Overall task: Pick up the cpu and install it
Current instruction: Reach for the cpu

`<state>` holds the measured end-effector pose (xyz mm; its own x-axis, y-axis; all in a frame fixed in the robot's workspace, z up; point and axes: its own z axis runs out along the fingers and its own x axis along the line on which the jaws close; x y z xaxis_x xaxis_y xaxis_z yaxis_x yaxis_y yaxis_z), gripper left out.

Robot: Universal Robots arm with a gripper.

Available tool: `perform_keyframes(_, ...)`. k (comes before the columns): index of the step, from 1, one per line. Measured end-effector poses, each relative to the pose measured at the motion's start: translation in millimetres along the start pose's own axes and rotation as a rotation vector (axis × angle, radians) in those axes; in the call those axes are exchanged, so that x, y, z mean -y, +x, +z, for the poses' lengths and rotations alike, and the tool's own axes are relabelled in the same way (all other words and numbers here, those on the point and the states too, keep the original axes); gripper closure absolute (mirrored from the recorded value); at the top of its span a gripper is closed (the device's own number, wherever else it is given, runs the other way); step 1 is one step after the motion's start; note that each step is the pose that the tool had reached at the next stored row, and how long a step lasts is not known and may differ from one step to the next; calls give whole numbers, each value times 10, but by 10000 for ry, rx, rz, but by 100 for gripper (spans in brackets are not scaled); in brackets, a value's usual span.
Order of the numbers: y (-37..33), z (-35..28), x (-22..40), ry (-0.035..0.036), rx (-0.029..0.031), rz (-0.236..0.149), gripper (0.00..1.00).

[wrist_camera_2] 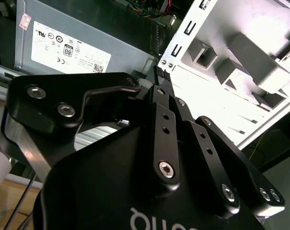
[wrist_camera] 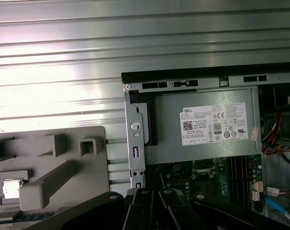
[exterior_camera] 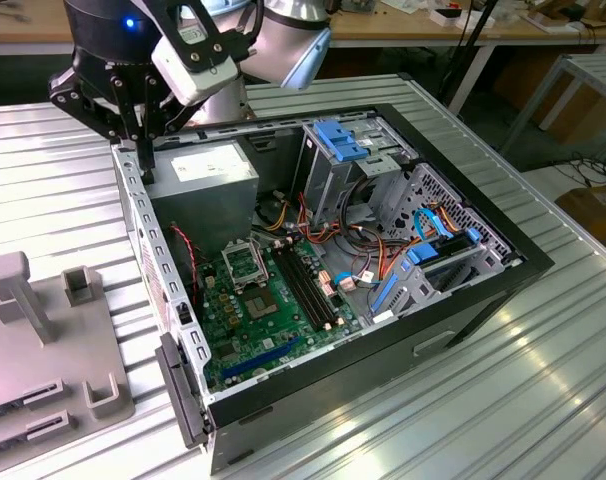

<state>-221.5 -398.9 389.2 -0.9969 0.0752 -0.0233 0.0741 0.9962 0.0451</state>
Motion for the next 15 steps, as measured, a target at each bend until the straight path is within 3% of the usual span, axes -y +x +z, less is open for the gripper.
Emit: perform_keyframes(15,103,2,8,0,0,0,89)
